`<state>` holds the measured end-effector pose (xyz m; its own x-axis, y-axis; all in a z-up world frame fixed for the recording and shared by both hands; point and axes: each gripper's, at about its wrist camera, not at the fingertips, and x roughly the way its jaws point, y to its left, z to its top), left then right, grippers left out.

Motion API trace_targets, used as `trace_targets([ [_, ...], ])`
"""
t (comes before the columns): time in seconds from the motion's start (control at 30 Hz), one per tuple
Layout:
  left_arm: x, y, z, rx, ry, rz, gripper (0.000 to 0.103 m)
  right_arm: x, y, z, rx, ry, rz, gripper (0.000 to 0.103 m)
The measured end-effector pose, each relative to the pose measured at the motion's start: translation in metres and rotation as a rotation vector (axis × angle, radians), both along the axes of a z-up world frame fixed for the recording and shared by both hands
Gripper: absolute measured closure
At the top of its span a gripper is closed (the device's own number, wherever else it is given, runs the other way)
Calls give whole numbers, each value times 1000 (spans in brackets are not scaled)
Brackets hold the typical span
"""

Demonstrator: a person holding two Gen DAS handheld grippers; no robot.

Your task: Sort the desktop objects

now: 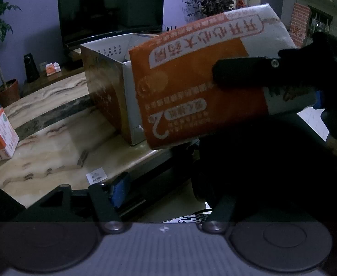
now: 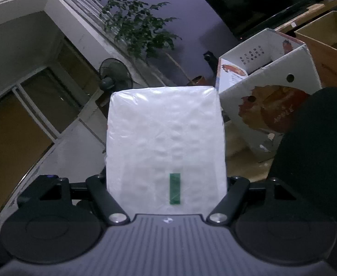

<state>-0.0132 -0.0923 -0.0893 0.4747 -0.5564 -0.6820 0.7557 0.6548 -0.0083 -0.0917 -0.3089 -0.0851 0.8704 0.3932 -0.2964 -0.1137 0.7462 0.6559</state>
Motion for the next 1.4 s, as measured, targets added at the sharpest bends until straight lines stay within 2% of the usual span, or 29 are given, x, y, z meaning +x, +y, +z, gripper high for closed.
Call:
trace_targets([
  [0.27, 1, -2, 0, -2, 3, 0, 37, 0, 0, -2, -1, -1, 5, 28],
  [0.7, 3, -2, -2, -6, 8, 3, 36, 1, -9, -6, 70, -6, -14, 28],
  [1.4, 1, -2, -2, -3, 6, 5, 36, -1, -14, -9, 91, -14, -30, 28],
])
